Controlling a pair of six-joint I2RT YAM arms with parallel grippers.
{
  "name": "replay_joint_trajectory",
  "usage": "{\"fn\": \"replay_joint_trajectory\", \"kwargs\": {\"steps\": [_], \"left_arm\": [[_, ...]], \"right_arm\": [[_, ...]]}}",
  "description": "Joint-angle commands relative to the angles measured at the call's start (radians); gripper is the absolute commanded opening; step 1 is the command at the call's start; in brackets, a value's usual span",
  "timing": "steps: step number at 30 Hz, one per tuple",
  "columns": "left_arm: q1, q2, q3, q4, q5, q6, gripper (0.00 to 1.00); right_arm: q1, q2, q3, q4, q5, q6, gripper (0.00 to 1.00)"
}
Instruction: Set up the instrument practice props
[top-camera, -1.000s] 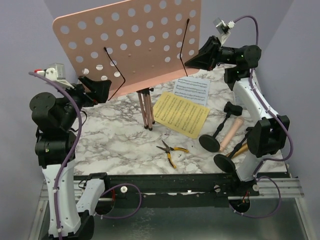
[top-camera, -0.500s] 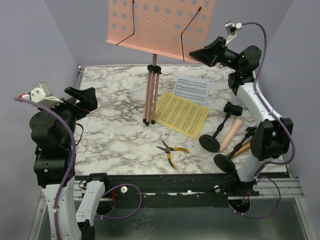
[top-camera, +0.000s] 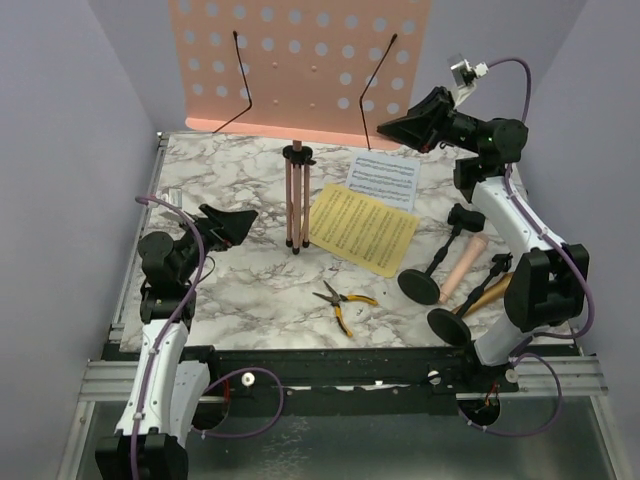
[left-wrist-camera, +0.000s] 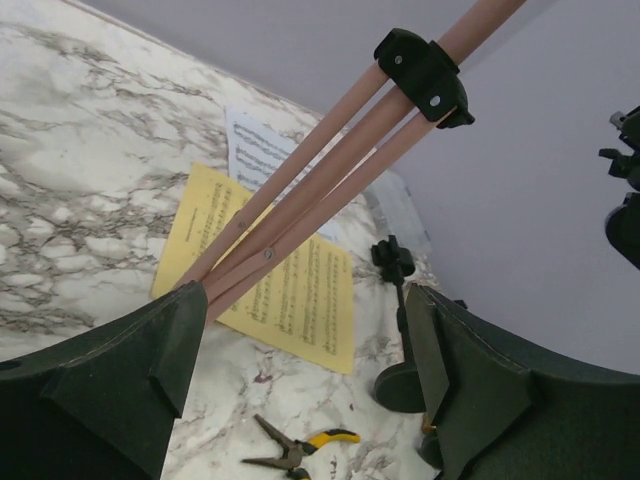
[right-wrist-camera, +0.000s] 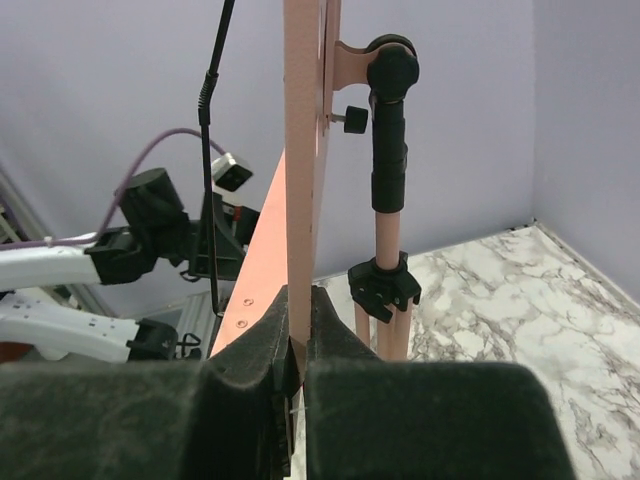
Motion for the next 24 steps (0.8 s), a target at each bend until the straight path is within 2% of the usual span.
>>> {"fn": "replay_joint_trajectory", "kwargs": {"steps": [1, 4, 8, 12, 16, 19, 24], "left_arm": [[-0.024, 0.060, -0.087, 0.472, 0.042, -0.098, 0.83], [-0.048, 0.144, -0.082, 0.552, 0.027, -0.064, 0.77], [-0.147, 0.226, -0.068, 0.647, -0.050, -0.026, 0.72], [-0.256, 0.303, -0.101, 0.950, -0.157, -0.023, 0.75], [-0.314, 0.425, -0.023, 1.094, -0.187, 0.009, 0.75], [-0.327, 0.535, 0.010, 1.274, -0.197, -0.007, 0.75], [-0.339, 0.688, 0.057, 1.499, -0.187, -0.065, 0.62]], "right_arm": [[0.017, -0.052, -0.008, 0.107, -0.045, 0.051, 0.00], [0.021, -0.075, -0.002, 0.088, -0.053, 0.061, 0.00], [0.028, -0.116, -0.022, 0.052, -0.025, 0.061, 0.00], [0.040, -0.151, -0.055, 0.040, 0.001, 0.058, 0.00], [0.048, -0.159, -0.069, 0.045, 0.018, 0.068, 0.00], [0.053, -0.152, -0.060, 0.056, 0.020, 0.089, 0.00], [0.062, -0.152, -0.058, 0.036, 0.021, 0.085, 0.00]]}}
